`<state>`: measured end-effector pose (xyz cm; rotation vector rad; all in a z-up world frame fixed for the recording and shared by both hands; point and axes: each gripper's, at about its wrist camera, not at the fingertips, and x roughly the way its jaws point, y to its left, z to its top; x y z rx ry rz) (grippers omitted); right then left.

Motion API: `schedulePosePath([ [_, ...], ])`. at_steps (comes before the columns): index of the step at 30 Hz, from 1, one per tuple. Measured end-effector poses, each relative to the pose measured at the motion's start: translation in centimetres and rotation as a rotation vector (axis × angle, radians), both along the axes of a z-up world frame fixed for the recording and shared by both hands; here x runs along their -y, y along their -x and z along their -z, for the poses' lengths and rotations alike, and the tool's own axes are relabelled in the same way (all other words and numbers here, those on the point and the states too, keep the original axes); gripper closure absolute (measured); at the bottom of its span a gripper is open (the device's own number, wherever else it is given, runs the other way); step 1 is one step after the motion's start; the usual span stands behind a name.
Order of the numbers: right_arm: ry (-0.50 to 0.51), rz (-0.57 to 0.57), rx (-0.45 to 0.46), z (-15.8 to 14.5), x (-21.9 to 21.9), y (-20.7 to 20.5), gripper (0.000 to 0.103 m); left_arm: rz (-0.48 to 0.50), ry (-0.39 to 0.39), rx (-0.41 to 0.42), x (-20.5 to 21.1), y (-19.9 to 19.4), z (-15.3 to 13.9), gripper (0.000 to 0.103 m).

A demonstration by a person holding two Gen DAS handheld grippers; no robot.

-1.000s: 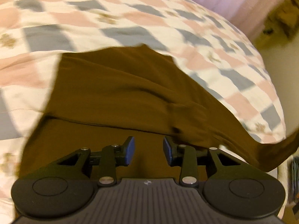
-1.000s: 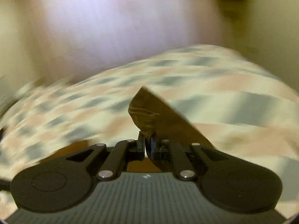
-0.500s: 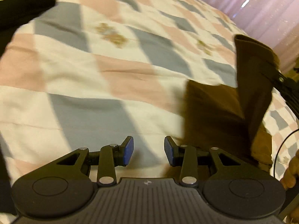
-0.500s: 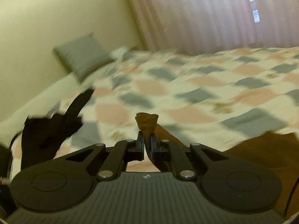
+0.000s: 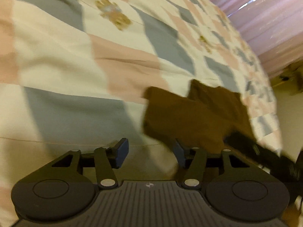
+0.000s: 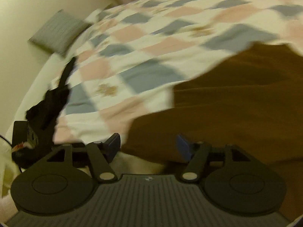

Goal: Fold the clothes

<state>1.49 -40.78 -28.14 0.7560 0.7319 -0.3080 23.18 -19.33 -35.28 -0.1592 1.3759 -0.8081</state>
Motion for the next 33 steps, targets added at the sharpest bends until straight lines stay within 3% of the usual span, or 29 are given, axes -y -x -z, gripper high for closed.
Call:
schedulePosePath([
  [1,0.024,0.030,-0.029,-0.2,1.3,1.7,0.041,-0.010,0.011,-0.013,0.6,0.0,0.3,0.043],
  [3,0.068,0.079,-0.097,-0.7,4.5,5.6,0.053,-0.030,0.014,-0.022,1.9,-0.2,1.0,0.043],
  [4,0.088,0.104,-0.133,-1.0,5.9,7.7,0.067,-0.036,0.008,-0.021,2.3,-0.1,1.1,0.043],
  [5,0.131,0.120,-0.175,-1.5,7.0,9.8,0.073,-0.036,0.004,-0.019,2.7,0.0,1.1,0.043],
  [10,0.465,0.003,-0.478,-1.6,8.0,16.5,0.073,0.010,-0.029,0.008,4.5,1.3,0.4,0.043],
  [13,0.566,-0.098,-0.530,-0.5,7.5,17.1,0.073,0.028,-0.025,0.003,5.4,2.5,-0.2,0.044],
  [17,0.787,-0.258,-0.617,2.4,6.0,15.6,0.075,0.046,-0.035,0.017,7.1,4.4,-0.9,0.044],
  [19,0.852,-0.303,-0.632,3.4,5.8,15.3,0.083,0.054,-0.043,0.022,7.7,5.2,-1.1,0.044],
  [22,0.773,-0.248,-0.530,3.5,7.0,16.1,0.098,0.074,-0.057,0.039,8.6,6.6,-1.4,0.044],
  [25,0.612,-0.027,-0.444,3.3,9.7,18.4,0.099,0.080,-0.073,0.057,9.0,7.7,-1.6,0.044],
  [27,0.453,0.147,-0.407,3.9,11.9,20.6,0.100,0.076,-0.074,0.062,9.1,8.4,-1.7,0.044],
  [30,0.290,0.252,-0.363,4.8,13.2,22.2,0.100,0.073,-0.074,0.068,9.1,9.2,-2.0,0.044],
  [31,0.251,0.255,-0.360,4.9,13.4,22.4,0.095,0.075,-0.075,0.069,9.2,9.5,-2.1,0.044],
  [33,0.176,0.255,-0.354,5.1,13.8,22.6,0.071,0.080,-0.082,0.073,9.2,10.0,-2.0,0.044],
])
